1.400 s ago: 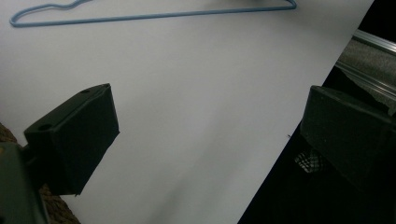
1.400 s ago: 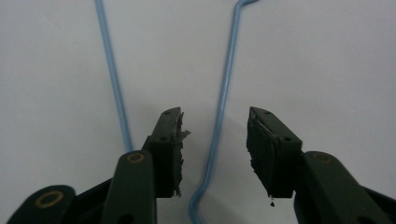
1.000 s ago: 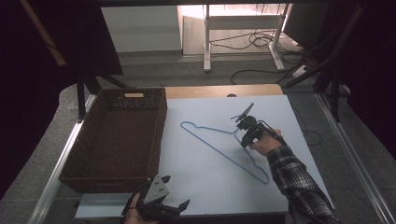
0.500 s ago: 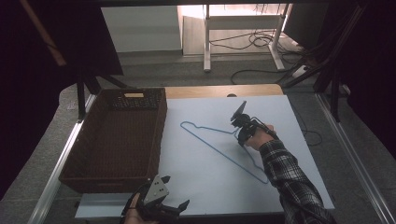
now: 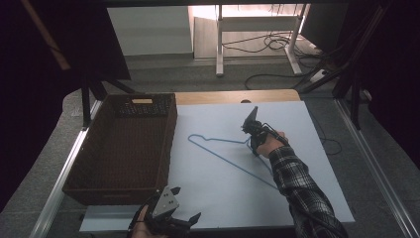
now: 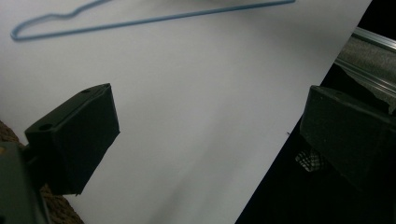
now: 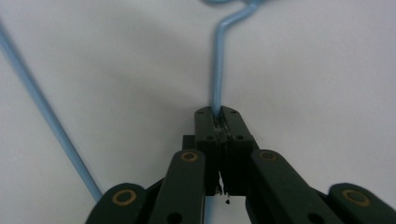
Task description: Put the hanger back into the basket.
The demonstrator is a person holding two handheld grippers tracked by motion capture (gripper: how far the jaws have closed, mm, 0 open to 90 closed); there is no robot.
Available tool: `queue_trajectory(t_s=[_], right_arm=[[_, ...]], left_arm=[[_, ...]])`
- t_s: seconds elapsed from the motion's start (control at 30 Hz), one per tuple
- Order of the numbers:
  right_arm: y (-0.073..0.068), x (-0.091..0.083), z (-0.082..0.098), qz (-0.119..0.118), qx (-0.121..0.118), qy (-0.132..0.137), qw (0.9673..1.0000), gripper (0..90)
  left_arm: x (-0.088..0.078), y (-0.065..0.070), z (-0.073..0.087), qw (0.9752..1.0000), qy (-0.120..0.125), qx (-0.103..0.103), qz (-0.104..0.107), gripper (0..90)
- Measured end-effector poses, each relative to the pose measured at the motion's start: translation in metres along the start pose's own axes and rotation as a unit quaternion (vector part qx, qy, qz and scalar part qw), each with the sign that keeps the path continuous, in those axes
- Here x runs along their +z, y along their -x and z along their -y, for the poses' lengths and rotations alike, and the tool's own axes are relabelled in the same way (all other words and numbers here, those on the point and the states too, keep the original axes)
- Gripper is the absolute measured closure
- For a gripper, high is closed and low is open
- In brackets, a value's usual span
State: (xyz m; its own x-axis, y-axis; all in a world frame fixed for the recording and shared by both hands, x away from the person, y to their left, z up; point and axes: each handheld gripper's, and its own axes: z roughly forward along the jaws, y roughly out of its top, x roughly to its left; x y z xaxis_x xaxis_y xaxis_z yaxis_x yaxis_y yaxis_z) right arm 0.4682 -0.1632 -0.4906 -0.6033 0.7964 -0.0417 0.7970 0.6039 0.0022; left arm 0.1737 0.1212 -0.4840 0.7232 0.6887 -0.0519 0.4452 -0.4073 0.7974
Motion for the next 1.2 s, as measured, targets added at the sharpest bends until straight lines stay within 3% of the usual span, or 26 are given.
queue_trajectory(t_s=[0.27, 0.53, 0.97, 1.2], right_arm=[[-0.001, -0.002, 0.002, 0.006, 0.011, 0.007, 0.9999, 88.1], [-0.005, -0.021, 0.01, 0.002, 0.001, 0.042, 0.9991, 88.1], [-0.005, -0.052, 0.03, -0.019, -0.019, 0.104, 0.9942, 88.2], [-0.005, -0.06, 0.038, -0.038, -0.025, 0.123, 0.9913, 88.3]], left_arm=[[0.0, 0.0, 0.0, 1.0, 0.0, 0.0, 0.0, 4.6], [0.001, 0.0, 0.0, 1.0, 0.0, 0.0, -0.001, 4.8], [0.001, -0.001, -0.001, 1.0, -0.001, -0.002, -0.002, 5.1], [0.002, -0.001, -0.001, 1.0, -0.003, -0.002, -0.001, 5.2]])
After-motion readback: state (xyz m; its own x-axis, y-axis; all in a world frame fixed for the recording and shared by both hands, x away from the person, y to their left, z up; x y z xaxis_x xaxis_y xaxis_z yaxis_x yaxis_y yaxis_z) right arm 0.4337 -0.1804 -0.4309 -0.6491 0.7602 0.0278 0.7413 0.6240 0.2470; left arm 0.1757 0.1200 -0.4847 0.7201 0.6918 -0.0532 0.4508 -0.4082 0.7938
